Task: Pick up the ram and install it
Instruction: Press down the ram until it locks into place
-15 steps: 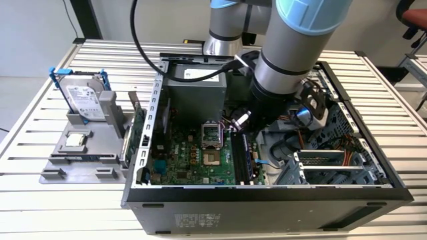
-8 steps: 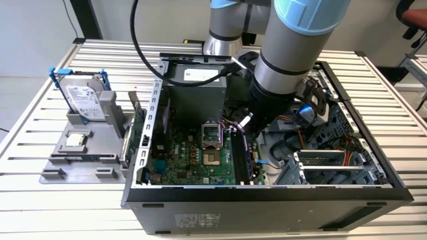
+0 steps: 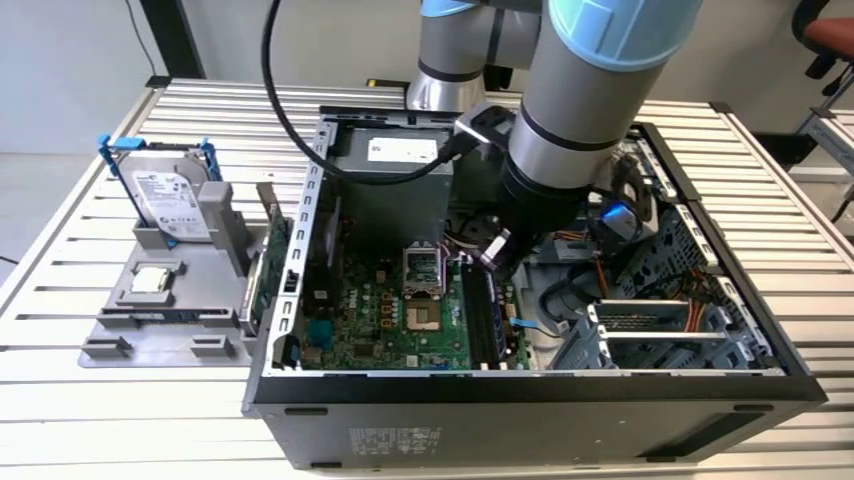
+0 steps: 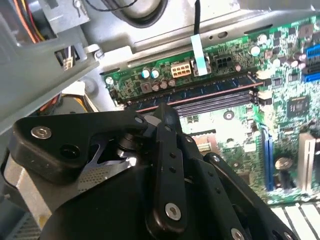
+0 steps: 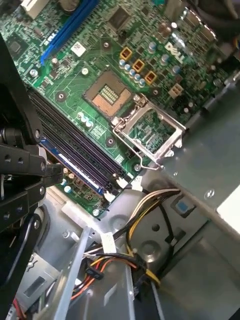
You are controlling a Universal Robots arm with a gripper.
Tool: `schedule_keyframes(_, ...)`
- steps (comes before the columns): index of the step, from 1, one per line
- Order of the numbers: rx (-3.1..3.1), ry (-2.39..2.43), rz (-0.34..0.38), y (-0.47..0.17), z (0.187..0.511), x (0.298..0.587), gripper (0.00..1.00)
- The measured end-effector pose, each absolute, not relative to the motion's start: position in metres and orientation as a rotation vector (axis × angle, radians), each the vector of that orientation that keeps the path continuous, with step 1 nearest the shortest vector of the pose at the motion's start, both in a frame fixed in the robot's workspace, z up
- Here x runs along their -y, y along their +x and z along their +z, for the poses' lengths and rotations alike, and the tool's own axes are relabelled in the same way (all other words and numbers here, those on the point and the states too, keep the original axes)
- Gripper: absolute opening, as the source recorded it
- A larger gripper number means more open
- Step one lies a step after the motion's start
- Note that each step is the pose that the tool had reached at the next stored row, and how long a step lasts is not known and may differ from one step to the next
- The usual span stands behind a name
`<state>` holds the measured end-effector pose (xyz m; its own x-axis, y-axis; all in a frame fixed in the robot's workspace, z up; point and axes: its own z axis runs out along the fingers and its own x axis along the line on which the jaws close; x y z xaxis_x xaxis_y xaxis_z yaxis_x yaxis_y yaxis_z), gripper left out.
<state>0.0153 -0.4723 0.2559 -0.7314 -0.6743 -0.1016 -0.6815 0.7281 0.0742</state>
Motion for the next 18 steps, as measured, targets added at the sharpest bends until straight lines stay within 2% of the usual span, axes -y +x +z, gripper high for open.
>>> schedule_keyframes(18, -2.667, -1.475, 0.147, 0.0154, 0.255, 0.4722, 0.0)
